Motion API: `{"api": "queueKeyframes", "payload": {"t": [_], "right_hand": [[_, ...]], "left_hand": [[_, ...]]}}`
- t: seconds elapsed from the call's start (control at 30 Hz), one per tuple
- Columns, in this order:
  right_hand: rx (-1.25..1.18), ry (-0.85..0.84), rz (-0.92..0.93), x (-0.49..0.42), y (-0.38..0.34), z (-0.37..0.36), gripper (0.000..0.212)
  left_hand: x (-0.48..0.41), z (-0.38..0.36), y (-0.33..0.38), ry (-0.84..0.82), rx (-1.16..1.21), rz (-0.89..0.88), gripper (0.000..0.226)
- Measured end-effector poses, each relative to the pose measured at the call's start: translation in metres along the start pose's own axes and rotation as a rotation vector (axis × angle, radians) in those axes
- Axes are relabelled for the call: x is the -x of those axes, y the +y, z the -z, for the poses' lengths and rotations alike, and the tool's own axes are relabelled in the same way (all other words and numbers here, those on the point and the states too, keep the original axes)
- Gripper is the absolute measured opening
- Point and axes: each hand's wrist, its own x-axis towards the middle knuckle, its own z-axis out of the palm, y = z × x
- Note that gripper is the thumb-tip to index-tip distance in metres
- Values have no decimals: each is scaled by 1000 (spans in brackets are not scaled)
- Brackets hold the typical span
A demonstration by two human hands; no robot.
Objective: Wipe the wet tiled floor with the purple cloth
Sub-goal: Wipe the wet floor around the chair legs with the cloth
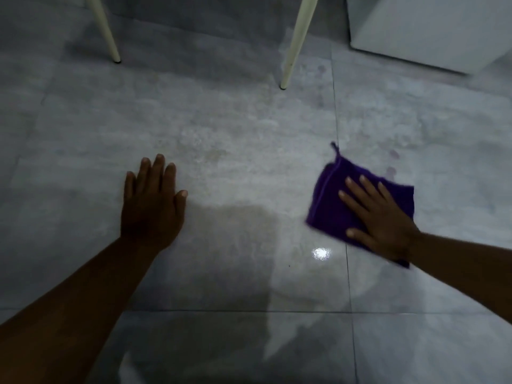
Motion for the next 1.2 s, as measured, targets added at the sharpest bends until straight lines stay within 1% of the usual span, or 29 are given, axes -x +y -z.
{"api": "queueKeyframes", "payload": {"t": [0.07,0.13,0.2,0.23,0.27,0.33,0.4,0.43,0.5,0.57,0.6,0.67,0.73,0.83,0.93,1.0,1.03,1.1,1.2], "right_hand": [[-39,36,-95,-48,-6,15,80],[-73,64,-158,-89,-20,29,83],[-78,120,-188,-118,-41,36,84],[-71,132,-168,-124,-54,37,84],[-57,136,-109,-123,-70,37,83],[-20,127,101,-102,-97,30,82],[9,105,300,-62,-108,14,80],[16,94,361,-39,-106,6,79],[14,99,396,-1,-77,-10,80],[18,91,340,19,-31,-18,81],[10,65,268,21,-5,-19,81],[-14,29,78,12,35,-14,81],[-64,56,-110,-11,61,-7,79],[-154,111,-304,-66,69,11,81],[-169,154,-373,-124,51,30,80],[-166,176,-350,-153,26,40,81],[-155,176,-311,-161,12,43,82],[-114,171,-190,-162,-17,44,81],[-59,174,38,-128,-42,33,79]], "left_hand": [[-4,1,7,2,-3,0,63],[-12,0,21,-6,-5,-36,62],[-23,-2,40,-14,4,-86,62],[-30,-2,49,-17,6,-97,62],[-38,-3,56,-20,5,-97,62],[-52,-3,67,-36,-8,-98,63],[-63,-6,74,-56,-18,-117,65],[-68,-7,76,-62,-15,-128,66],[-79,-11,80,-60,-13,-151,64],[-87,-14,82,-77,-22,-141,62],[-91,-16,85,-88,-30,-128,63],[-93,-20,91,-64,-35,-101,64],[-93,-25,97,-31,-47,-103,64],[-91,-27,98,-33,-64,-102,66],[-92,-25,100,-35,-65,-107,68],[-92,-25,100,-42,-74,-93,67],[-92,-25,100,-43,-82,-86,67],[-98,-21,101,-42,-113,-84,64],[-114,-12,105,8,-174,-119,53]]}}
